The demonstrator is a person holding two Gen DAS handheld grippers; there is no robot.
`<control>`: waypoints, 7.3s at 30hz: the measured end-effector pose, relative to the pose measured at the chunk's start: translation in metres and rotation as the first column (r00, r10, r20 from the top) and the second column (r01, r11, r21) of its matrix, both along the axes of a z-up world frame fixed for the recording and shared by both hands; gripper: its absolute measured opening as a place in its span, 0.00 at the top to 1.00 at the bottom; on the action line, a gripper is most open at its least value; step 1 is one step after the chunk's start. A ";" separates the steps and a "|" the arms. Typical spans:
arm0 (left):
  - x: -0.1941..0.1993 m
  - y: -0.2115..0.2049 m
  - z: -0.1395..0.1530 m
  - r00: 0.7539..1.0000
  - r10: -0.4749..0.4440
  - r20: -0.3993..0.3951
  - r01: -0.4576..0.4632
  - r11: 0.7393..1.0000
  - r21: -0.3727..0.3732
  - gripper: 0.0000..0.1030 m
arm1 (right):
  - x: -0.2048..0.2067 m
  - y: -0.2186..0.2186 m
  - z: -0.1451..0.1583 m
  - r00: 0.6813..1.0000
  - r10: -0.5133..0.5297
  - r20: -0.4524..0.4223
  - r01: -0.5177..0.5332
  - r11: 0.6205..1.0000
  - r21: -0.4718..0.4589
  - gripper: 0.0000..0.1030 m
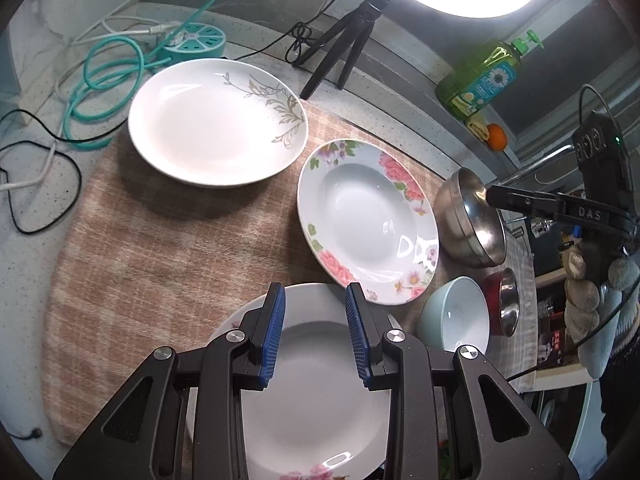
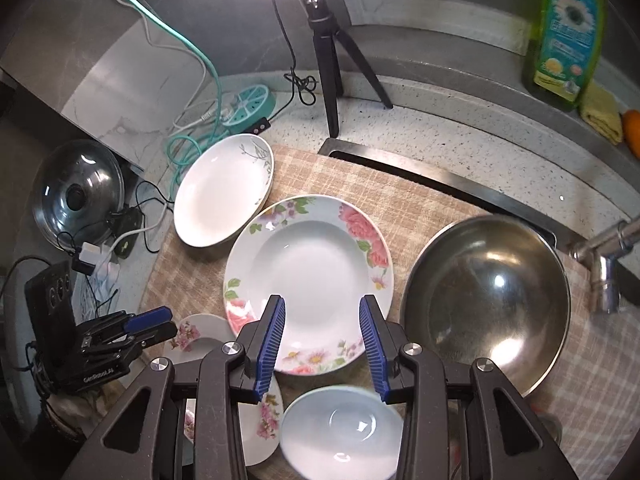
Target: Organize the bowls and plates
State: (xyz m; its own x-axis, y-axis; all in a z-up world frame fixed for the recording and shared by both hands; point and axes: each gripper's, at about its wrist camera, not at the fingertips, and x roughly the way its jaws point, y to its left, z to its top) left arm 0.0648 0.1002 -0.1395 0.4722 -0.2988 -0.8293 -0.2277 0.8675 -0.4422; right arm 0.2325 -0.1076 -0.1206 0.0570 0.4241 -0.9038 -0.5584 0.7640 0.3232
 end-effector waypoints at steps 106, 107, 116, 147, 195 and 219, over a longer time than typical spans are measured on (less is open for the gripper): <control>0.069 -0.028 -0.047 0.978 0.166 -0.130 -0.167 0.986 0.007 0.74 | 0.100 0.062 -0.104 0.924 0.243 -0.294 -0.298 0.941 -0.159 0.86; 0.070 -0.027 -0.048 0.978 0.166 -0.128 -0.166 0.986 0.008 0.74 | 0.101 0.062 -0.104 0.925 0.242 -0.292 -0.297 0.942 -0.159 0.86; 0.064 -0.023 -0.051 0.979 0.155 -0.131 -0.155 0.988 0.009 0.80 | 0.099 0.061 -0.104 0.915 0.259 -0.311 -0.319 0.934 -0.160 0.87; 0.049 -0.011 -0.040 0.981 0.169 -0.101 -0.171 0.985 -0.012 0.89 | 0.101 0.058 -0.098 0.932 0.206 -0.298 -0.255 0.957 -0.139 0.87; -0.013 0.039 -0.007 0.990 0.135 -0.039 -0.136 0.990 -0.025 0.89 | 0.021 0.077 -0.056 0.952 0.141 -0.271 -0.166 0.984 -0.071 0.87; -0.045 0.049 -0.005 0.999 0.002 -0.048 -0.003 1.000 -0.022 0.89 | -0.049 0.054 -0.054 0.958 0.025 -0.284 -0.034 0.999 -0.030 0.87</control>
